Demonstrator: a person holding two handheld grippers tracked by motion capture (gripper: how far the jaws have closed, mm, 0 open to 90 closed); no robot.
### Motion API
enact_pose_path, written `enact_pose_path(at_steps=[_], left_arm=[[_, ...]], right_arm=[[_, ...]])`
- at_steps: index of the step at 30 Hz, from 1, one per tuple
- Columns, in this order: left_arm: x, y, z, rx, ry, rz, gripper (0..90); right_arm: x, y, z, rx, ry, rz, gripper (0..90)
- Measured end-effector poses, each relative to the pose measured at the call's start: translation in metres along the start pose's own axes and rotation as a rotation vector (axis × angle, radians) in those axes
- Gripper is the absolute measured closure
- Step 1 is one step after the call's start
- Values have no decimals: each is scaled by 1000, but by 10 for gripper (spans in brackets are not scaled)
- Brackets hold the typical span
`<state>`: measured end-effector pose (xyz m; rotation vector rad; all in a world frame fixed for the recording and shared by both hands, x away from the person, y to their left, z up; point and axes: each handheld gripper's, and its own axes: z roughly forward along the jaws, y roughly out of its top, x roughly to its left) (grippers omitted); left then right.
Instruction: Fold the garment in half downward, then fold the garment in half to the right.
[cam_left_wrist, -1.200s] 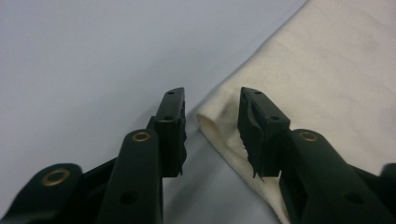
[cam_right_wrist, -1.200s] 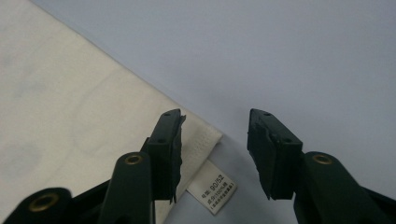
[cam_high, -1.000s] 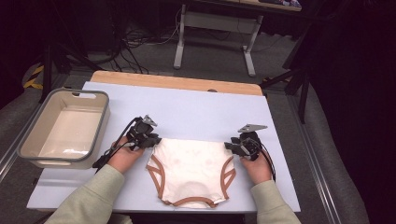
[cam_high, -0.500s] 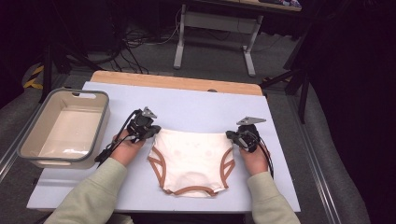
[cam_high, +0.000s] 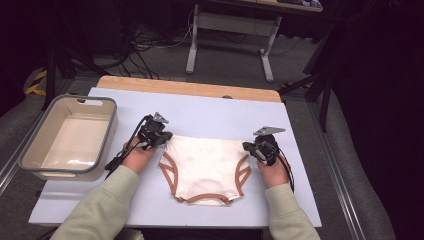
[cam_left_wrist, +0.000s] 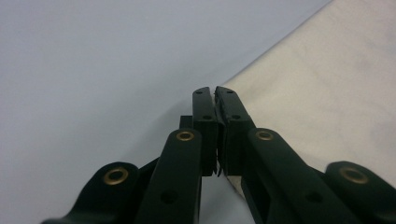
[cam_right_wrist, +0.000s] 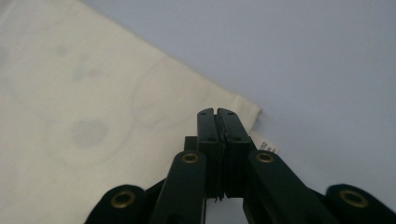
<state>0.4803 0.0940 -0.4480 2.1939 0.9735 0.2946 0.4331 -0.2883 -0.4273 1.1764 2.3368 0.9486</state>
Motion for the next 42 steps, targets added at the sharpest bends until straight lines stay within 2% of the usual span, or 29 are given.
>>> enact_pose_path(at_steps=[3,7,13,15,18,21,23,30,32,33,35,37,42], left_arm=[[1,0,0,1,-4,2,872],[3,0,1,8,-16,0,871],[3,-1,2,8,-24,-4,870],[3,0,1,4,-27,-7,871],[3,0,0,1,-29,-11,871],[4,0,-1,2,-33,-15,870],[3,0,-2,0,-31,-12,870],[2,2,-6,-15,-35,-8,871],[2,1,-6,-21,-33,-17,871],[2,2,-7,-21,-34,-17,871],[2,2,-7,-23,-35,-20,871],[2,2,-8,-22,-33,-19,871],[2,2,-9,-24,-33,-22,871]], right_arm=[[2,-7,-3,42,32,20,851],[3,-16,1,86,29,30,857],[3,-18,-3,60,28,34,819],[9,-14,-7,14,42,4,773],[26,-5,-14,-51,92,-63,701],[47,5,-16,-112,165,-115,556],[64,11,-15,-158,210,-151,492],[100,20,-7,-217,325,-149,166],[111,22,-7,-214,343,-166,141],[117,23,-6,-210,361,-174,145],[128,24,-4,-197,364,-193,167],[138,25,-2,-181,374,-224,235],[156,23,4,-151,411,-261,326]])
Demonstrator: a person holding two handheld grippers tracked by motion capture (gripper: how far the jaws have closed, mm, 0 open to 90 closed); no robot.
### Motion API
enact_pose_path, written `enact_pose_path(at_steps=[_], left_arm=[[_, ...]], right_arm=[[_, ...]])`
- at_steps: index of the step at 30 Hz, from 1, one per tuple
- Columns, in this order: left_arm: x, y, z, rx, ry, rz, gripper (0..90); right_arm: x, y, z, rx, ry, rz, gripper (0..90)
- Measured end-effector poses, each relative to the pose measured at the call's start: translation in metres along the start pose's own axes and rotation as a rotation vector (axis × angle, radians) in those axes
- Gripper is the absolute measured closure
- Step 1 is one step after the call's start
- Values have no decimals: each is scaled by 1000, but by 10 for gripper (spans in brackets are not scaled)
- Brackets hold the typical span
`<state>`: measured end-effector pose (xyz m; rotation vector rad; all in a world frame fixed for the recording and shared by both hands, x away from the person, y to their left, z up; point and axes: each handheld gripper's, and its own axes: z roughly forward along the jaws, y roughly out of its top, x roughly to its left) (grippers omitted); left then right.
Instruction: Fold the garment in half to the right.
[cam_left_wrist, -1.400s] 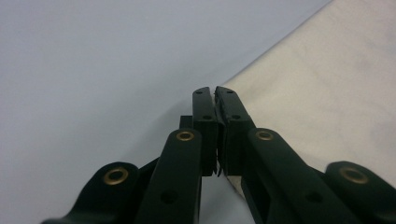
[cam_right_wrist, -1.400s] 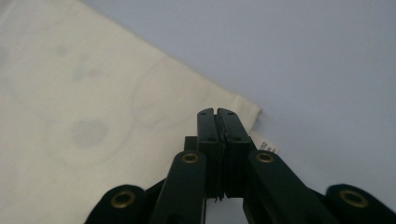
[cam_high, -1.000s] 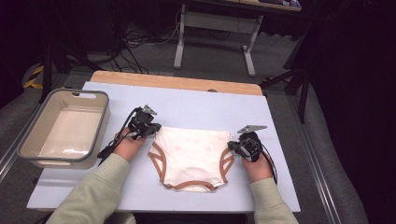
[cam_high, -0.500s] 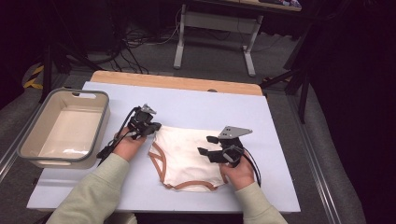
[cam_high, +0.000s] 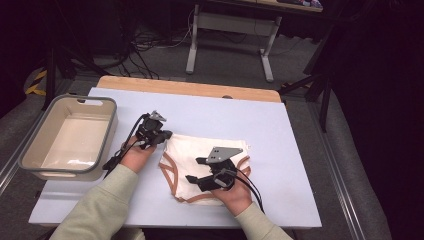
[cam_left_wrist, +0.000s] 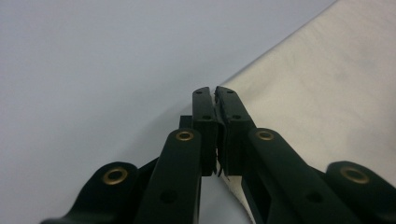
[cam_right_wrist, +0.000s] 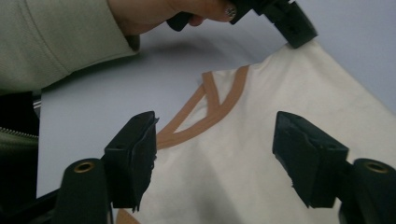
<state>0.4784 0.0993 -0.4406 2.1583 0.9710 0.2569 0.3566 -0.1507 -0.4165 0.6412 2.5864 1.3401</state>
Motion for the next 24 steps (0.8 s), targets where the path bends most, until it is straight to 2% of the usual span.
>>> enact_pose_path(at_steps=[5,9,11,13,18,21,24], left_arm=[[0,0,-1,-8,-1,2,869],[0,0,0,-7,2,14,869],[0,0,0,-7,-1,10,869],[0,0,0,-7,0,8,869],[0,0,1,-6,-4,8,869],[1,0,1,-4,1,12,868],[1,-1,2,-2,-5,7,868]], right_arm=[[13,-1,12,28,34,-65,342],[21,-3,21,59,58,-80,345],[23,-5,26,78,71,-83,346],[26,-6,31,100,92,-63,345],[32,-9,41,143,122,-86,360],[35,-11,46,174,127,-85,388],[36,-12,49,192,156,-78,419]])
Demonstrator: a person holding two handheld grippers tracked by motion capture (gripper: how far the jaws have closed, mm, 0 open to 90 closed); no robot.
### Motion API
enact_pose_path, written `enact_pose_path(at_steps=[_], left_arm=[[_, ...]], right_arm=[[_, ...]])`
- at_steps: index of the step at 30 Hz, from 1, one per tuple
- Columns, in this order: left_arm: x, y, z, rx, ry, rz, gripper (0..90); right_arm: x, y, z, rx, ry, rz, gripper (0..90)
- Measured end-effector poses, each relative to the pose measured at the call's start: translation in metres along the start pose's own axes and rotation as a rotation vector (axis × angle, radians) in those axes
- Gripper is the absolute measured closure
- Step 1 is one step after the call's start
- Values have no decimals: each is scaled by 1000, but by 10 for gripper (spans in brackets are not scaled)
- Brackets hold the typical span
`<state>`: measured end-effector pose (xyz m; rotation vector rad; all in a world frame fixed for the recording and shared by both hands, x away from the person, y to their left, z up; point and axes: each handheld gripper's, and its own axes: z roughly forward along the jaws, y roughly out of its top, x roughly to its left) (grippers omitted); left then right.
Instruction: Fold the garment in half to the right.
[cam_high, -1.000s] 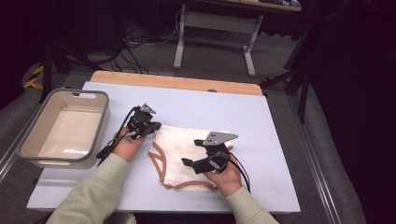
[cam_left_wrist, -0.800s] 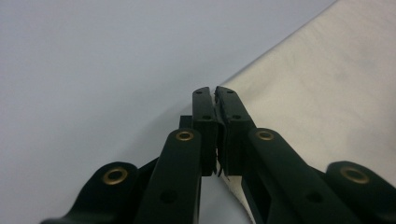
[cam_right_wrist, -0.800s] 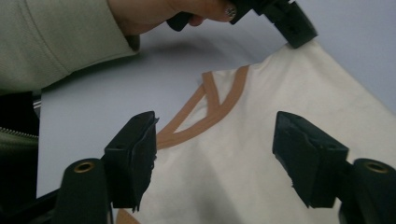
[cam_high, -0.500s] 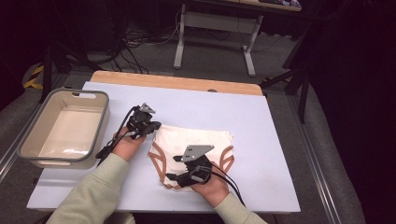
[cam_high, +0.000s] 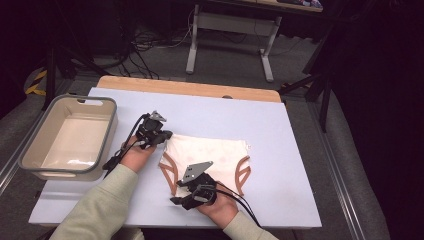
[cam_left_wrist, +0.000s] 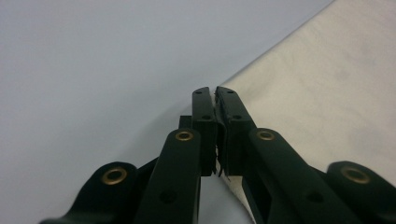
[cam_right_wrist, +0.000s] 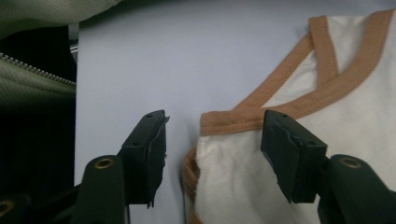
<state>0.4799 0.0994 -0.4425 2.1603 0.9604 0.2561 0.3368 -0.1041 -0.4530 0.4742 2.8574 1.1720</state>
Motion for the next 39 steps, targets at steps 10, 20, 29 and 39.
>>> enact_pose_path(at_steps=[10,20,29,39], left_arm=[[1,-1,4,16,5,-2,852],[0,-1,4,21,5,-6,870],[1,2,-5,-9,3,-15,874],[3,0,-25,-4,59,-42,875]], right_arm=[[11,2,6,52,-114,-81,477],[7,2,3,48,-126,-57,829],[8,5,1,27,-127,-21,871],[14,19,3,-26,-96,-54,871]])
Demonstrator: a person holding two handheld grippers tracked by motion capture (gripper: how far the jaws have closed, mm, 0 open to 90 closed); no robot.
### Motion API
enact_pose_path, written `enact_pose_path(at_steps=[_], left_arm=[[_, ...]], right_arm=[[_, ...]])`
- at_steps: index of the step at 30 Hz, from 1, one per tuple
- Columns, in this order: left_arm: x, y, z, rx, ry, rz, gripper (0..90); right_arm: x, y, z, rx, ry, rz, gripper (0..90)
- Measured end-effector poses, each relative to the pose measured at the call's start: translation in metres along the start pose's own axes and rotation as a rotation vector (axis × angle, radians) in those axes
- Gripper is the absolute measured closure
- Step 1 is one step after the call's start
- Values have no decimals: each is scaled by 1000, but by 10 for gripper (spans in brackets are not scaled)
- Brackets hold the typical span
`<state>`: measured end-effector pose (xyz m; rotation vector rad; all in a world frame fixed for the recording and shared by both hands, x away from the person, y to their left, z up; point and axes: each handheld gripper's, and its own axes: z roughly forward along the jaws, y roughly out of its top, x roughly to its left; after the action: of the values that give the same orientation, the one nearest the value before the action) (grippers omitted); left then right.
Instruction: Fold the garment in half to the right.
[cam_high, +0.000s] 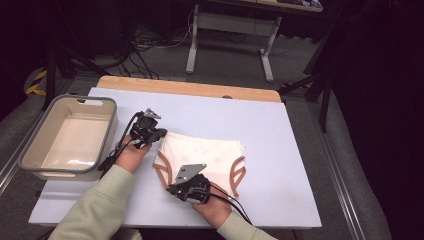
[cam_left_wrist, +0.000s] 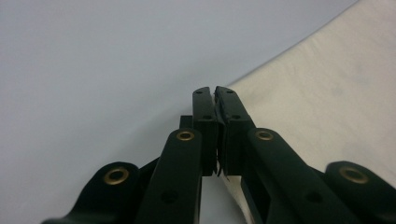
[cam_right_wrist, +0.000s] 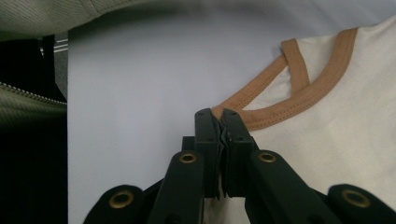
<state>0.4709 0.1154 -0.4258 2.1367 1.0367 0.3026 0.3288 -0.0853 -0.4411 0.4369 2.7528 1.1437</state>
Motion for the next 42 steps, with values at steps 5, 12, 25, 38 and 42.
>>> enact_pose_path(at_steps=[5,12,25,38,42], left_arm=[[4,-5,-9,-5,21,-18,875],[8,-11,-18,-13,55,-32,875],[0,-7,-26,-64,75,-32,878],[-42,35,-17,-157,-36,25,879],[-56,45,-5,-146,-52,61,879]], right_arm=[[2,7,4,-19,28,-3,871],[5,14,10,-33,50,-25,871],[7,15,4,-70,53,-33,871],[2,-9,-48,-160,-7,59,870],[1,-19,-61,-170,-26,90,870]])
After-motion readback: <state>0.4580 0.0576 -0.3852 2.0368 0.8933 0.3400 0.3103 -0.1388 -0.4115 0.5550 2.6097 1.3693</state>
